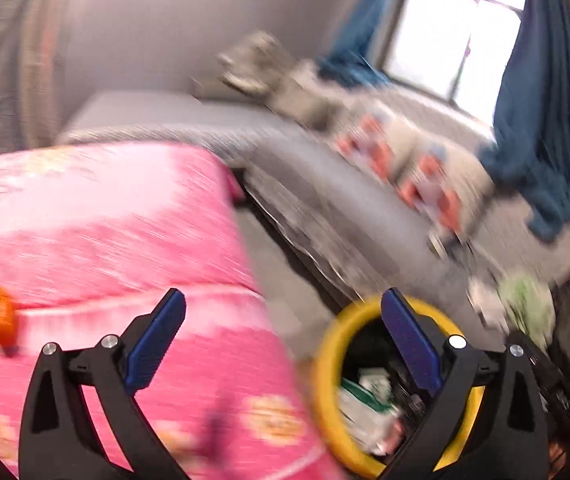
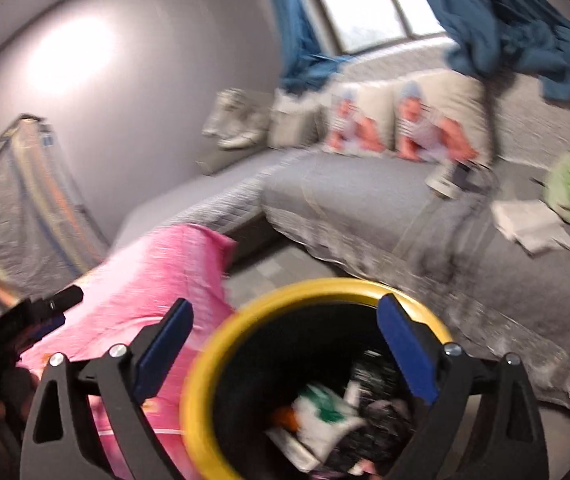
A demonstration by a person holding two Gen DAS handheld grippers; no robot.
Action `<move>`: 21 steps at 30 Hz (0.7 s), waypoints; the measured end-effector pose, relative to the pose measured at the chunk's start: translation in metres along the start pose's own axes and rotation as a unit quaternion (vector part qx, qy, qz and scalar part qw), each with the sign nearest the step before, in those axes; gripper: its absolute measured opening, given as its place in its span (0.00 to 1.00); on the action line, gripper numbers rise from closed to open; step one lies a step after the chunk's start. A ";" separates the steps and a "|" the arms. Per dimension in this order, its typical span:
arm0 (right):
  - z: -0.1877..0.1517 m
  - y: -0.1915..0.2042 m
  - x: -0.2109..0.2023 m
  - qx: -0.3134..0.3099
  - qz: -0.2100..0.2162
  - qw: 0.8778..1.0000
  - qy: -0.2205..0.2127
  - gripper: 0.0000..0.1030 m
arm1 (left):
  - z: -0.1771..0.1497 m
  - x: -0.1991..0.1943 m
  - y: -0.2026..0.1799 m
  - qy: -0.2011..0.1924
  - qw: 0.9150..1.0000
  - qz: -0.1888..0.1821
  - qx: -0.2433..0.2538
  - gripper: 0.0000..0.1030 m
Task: Collect trash
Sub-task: 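Return both grippers over the bed and grasp the second orange peel with the right gripper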
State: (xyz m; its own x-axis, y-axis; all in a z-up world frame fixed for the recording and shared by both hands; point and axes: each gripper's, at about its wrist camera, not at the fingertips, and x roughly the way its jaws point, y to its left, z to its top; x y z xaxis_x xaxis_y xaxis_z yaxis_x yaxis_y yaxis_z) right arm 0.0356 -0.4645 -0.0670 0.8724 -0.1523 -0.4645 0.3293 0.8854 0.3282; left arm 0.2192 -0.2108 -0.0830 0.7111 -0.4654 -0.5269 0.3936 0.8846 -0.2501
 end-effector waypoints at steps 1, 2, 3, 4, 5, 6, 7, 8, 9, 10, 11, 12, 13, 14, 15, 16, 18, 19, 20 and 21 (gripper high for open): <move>0.001 0.008 0.000 -0.010 0.018 1.000 -0.001 0.89 | 0.005 -0.015 0.018 -0.019 1.000 0.015 -0.009 0.92; 0.003 0.019 0.001 -0.023 0.036 0.999 0.001 0.89 | 0.008 -0.025 0.031 -0.029 0.999 0.028 -0.013 0.92; 0.005 0.031 0.002 -0.037 0.055 0.998 0.004 0.89 | 0.011 -0.039 0.051 -0.041 0.998 0.048 -0.016 0.92; 0.006 0.046 0.003 -0.056 0.080 0.995 0.010 0.90 | 0.012 -0.052 0.070 -0.050 0.996 0.067 -0.016 0.92; 0.005 0.060 0.007 -0.072 0.096 0.993 0.017 0.90 | 0.013 -0.060 0.082 -0.054 0.995 0.080 -0.015 0.92; 0.005 0.073 0.011 -0.088 0.110 0.990 0.026 0.90 | 0.011 -0.075 0.103 -0.060 0.993 0.103 -0.011 0.92; 0.003 0.091 0.016 -0.107 0.125 0.986 0.038 0.90 | 0.011 -0.083 0.115 -0.065 0.991 0.118 -0.010 0.92; 0.001 0.107 0.022 -0.122 0.140 0.981 0.049 0.90 | 0.008 -0.094 0.131 -0.072 0.988 0.139 -0.010 0.92; -0.003 0.125 0.029 -0.137 0.154 0.976 0.064 0.90 | 0.004 -0.104 0.149 -0.076 0.984 0.162 -0.011 0.92; -0.007 0.146 0.038 -0.155 0.169 0.970 0.085 0.90 | 0.001 -0.112 0.166 -0.073 0.981 0.180 -0.013 0.92; -0.012 0.165 0.047 -0.170 0.185 0.962 0.103 0.90 | -0.004 -0.120 0.185 -0.063 0.978 0.197 -0.019 0.92; -0.018 0.185 0.054 -0.183 0.200 0.955 0.121 0.90 | -0.010 -0.126 0.203 -0.057 0.977 0.205 -0.027 0.92; -0.024 0.209 0.063 -0.197 0.217 0.946 0.137 0.90 | -0.015 -0.133 0.218 -0.054 0.975 0.211 -0.038 0.92; -0.031 0.230 0.069 -0.209 0.229 0.939 0.150 0.89 | -0.019 -0.139 0.232 -0.052 0.974 0.215 -0.047 0.92; -0.037 0.251 0.076 -0.224 0.238 0.931 0.162 0.89 | -0.024 -0.145 0.245 -0.049 0.972 0.221 -0.055 0.92; -0.044 0.275 0.085 -0.243 0.244 0.923 0.173 0.88 | -0.027 -0.148 0.255 -0.047 0.971 0.227 -0.059 0.92; -0.060 0.319 0.101 -0.279 0.255 0.906 0.192 0.86 | -0.033 -0.156 0.274 -0.045 0.967 0.240 -0.069 0.92; -0.065 0.333 0.107 -0.286 0.260 0.900 0.202 0.83 | -0.035 -0.159 0.283 -0.044 0.966 0.243 -0.077 0.92; -0.071 0.347 0.114 -0.291 0.264 0.894 0.215 0.81 | -0.036 -0.160 0.290 -0.043 0.966 0.241 -0.085 0.92; -0.078 0.365 0.124 -0.301 0.265 0.887 0.230 0.80 | -0.036 -0.161 0.297 -0.037 0.968 0.232 -0.093 0.92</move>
State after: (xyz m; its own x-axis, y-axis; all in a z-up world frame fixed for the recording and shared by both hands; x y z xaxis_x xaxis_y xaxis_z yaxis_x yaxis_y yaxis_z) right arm 0.2362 -0.1260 -0.0692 0.5619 0.4272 -0.7084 -0.4556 0.8745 0.1661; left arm 0.2004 0.1275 -0.1020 0.8291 -0.0117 -0.5590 -0.0846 0.9856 -0.1462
